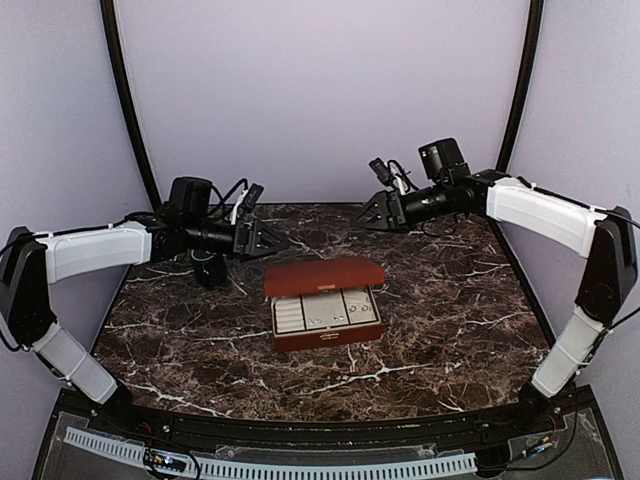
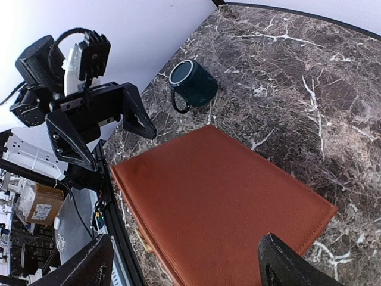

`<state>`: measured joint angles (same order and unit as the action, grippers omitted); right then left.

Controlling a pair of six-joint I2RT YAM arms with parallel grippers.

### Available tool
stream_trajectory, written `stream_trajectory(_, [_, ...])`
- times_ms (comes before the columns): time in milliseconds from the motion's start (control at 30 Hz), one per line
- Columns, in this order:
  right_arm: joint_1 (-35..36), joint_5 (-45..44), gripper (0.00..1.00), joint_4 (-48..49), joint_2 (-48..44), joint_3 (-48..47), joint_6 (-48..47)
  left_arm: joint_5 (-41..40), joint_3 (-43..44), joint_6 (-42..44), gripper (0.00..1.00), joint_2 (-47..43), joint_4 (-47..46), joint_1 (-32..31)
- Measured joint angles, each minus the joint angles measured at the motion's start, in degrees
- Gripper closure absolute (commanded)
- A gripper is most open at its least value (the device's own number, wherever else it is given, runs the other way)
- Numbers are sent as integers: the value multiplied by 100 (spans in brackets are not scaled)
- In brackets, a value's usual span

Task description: Organize the mixed jewelry

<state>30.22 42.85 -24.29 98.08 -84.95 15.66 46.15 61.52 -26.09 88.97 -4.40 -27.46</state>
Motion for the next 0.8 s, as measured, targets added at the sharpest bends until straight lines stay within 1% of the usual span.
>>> stream_trajectory(67, [46, -61, 12, 57, -411, 393, 90, 37, -284, 4, 12, -328, 107, -70])
stream_trajectory(167, [87, -367, 9, 173, -1003, 938, 306, -269, -682, -15, 12, -876, 256, -94])
stream_trajectory(267, [87, -909, 9, 332, -1460, 1386, 623, -938, -992, -199, 13, -1414, 490, -96])
stream_trajectory(367, [85, -1353, 11, 422, -1613, 1665, 964, -1561, -1163, -568, 13, -1650, 671, -173])
stream_trajectory(467, [101, -1718, 12, 446, -1624, 2057, 1368, -2050, -1377, -911, 13, -1672, 817, -435])
stream_trajectory(533, [138, -1921, 12, 348, -1624, 2302, 1561, -2299, -1552, -1147, 13, -1637, 898, -723])
stream_trajectory(633, [345, -2199, 12, 225, -1624, 2629, 1818, -2468, -1832, -1488, 14, -1552, 903, -1082])
stream_trajectory(800, [684, -2398, 13, 136, -1624, 2994, 2153, -2638, -2050, -1818, 15, -1379, 898, -1351])
